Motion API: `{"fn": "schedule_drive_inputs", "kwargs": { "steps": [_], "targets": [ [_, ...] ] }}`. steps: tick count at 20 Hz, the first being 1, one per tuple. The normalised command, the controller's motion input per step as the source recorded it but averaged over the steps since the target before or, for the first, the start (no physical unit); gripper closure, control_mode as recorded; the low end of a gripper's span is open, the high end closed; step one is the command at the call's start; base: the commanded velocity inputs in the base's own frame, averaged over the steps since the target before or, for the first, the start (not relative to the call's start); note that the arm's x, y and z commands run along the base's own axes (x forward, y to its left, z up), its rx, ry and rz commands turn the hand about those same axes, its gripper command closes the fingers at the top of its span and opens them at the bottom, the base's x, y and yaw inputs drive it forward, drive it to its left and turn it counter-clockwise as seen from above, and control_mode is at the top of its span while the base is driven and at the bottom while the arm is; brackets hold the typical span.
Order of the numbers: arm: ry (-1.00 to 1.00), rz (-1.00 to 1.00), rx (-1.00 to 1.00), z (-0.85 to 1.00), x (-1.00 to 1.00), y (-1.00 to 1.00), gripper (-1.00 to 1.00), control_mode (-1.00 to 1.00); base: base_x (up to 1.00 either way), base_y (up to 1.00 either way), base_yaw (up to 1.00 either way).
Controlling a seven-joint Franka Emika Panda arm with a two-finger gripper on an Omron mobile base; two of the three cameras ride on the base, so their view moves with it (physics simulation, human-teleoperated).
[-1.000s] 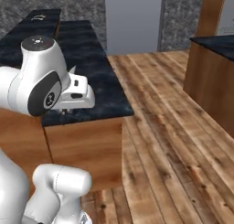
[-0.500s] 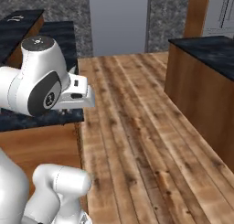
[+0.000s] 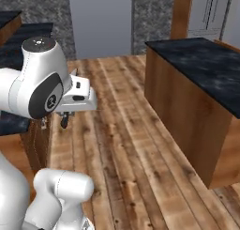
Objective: Pick up the metallic utensils from the counter and place them in the open drawer. Make sure not to pick up any wooden utensils.
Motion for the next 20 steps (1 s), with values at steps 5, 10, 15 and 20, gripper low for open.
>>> {"fn": "schedule_drive_inputs", "kwargs": {
  "steps": [5, 10, 15, 20],
  "targets": [
    [0.00, 0.00, 0.00, 0.00, 0.00, 0.00, 1.00, 1.00, 0.32, -1.00, -0.21],
    [0.00, 0.00, 0.00, 0.00, 0.00, 0.00, 1.00, 1.00, 0.40, -1.00, -0.17],
    [0.00, 0.00, 0.00, 0.00, 0.00, 0.00, 1.00, 1.00, 0.37, -1.00, -0.08],
    [0.00, 0.00, 0.00, 0.00, 0.00, 0.00, 1.00, 1.00, 0.40, -1.00, -0.28]
  ]
}}
